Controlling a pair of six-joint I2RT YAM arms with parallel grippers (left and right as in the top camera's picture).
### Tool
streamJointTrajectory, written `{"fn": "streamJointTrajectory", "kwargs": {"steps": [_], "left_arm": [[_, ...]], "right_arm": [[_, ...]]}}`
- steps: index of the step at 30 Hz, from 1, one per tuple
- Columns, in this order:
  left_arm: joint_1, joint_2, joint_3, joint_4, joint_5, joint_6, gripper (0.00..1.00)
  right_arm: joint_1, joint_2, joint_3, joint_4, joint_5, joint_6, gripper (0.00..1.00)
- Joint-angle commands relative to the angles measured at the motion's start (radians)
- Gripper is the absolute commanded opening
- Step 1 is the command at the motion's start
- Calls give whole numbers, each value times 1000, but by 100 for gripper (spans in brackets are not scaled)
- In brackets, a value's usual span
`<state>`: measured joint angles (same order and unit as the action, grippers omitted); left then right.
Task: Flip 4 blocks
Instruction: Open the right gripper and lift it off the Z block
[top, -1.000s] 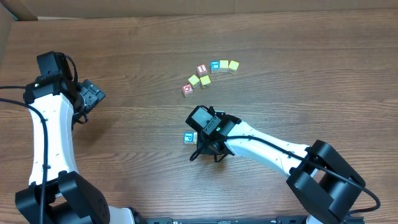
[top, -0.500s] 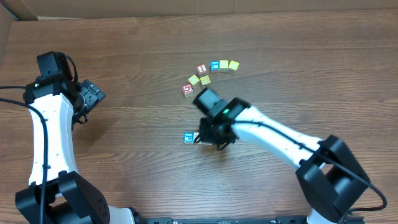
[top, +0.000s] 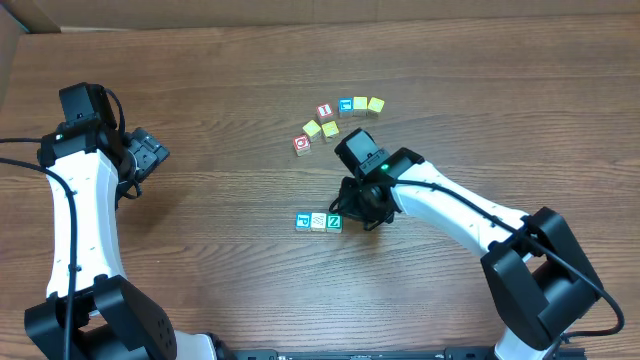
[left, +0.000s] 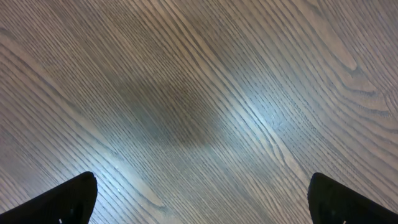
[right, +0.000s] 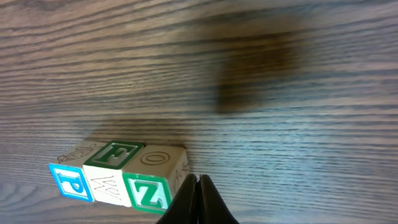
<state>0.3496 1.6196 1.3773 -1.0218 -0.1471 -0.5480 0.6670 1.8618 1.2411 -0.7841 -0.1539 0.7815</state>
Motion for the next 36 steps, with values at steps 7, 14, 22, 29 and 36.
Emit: {"fn": "streamJointTrajectory", "kwargs": {"steps": [7,14,22,29,36], "left_arm": [[3,-5,10,1,-6,-2,100],[3,-5,10,2,-6,-2,100],[3,-5,10,1,-6,-2,100],[3,-5,10,2,-6,-2,100],[3,-5,10,1,-6,-2,100]], "right_arm": [[7,-13,-34,40,6,7,4],[7,-13,-76,88,2,7,4],[7,-13,-76,103,-68,7,4],[7,-13,-75,114,-83,7,4],[7,-13,-75,137,-120,15,4]]}}
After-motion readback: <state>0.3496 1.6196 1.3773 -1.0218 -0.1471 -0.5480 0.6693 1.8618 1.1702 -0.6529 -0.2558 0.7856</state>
